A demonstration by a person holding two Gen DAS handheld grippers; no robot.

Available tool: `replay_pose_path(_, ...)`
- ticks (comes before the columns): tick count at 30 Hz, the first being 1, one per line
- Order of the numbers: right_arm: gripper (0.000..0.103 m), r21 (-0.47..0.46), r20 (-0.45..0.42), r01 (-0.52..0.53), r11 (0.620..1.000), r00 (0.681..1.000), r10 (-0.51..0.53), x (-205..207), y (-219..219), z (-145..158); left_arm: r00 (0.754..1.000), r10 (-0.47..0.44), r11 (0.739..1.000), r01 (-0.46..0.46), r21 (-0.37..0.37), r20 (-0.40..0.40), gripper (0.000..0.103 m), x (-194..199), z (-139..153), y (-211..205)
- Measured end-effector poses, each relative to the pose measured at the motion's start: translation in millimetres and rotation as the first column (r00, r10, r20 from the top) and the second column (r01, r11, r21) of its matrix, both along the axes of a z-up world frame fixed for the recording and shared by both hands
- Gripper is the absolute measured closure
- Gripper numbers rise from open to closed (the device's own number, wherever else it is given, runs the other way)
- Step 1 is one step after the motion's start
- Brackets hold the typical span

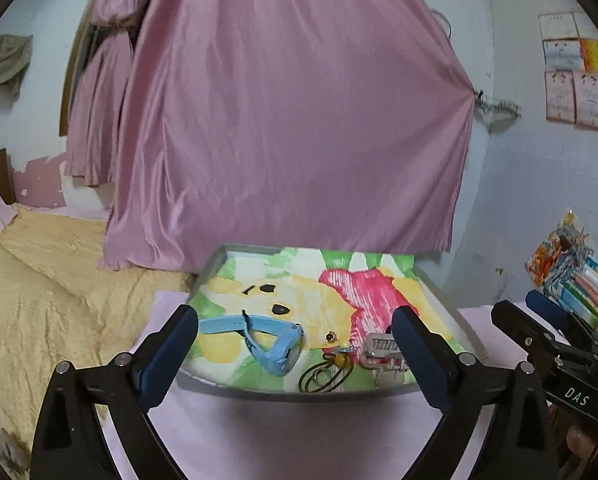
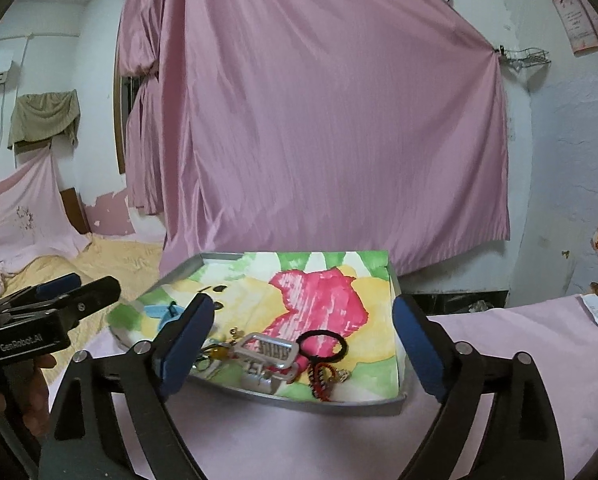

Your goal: Organize jewelry

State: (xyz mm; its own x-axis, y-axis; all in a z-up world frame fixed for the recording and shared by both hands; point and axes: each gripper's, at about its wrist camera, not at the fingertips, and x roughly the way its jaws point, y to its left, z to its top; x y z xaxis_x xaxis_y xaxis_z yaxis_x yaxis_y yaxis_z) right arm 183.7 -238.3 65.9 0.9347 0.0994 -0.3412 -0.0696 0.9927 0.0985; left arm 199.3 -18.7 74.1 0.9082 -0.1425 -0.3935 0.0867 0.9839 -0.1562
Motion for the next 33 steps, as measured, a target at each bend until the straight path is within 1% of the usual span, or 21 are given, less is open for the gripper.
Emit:
replay_pose_path(4,0.010,0.003,0.029,-0.008,1.000,1.000,0.008,-26,3,3,0.999,0.017,1.000,-0.017,0.004,0.045,0.001,-26,3,5)
replay_pose_path(7,0.003,0.002,0.051,-0.012,1.000,0.999,0.012,-44,6,4,0.997,0.024,1.000,-0.024,0.009,0.074,0.001,-44,4,7)
replay_pose_path(8,0.003,-0.001,0.064,-0.009,1.000,0.998,0.009,-53,7,4,0.996,0.026,1.000,-0.027,0.012,0.086,0.001,-50,4,8)
replay_pose_path(14,0.003,-0.005,0.112,-0.003,1.000,0.994,0.003,-91,11,5,0.991,0.027,0.999,-0.030,0.025,0.129,0.001,-82,4,11)
replay_pose_path(25,0.002,-0.017,0.186,0.025,1.000,0.982,-0.022,-163,20,-4,0.983,0.054,0.998,-0.056,0.008,0.174,0.000,-139,-9,25)
replay_pose_path(33,0.002,-0.033,0.189,0.043,0.999,0.981,-0.036,-198,23,-13,0.976,0.063,0.998,-0.066,0.006,0.206,0.000,-175,-21,30)
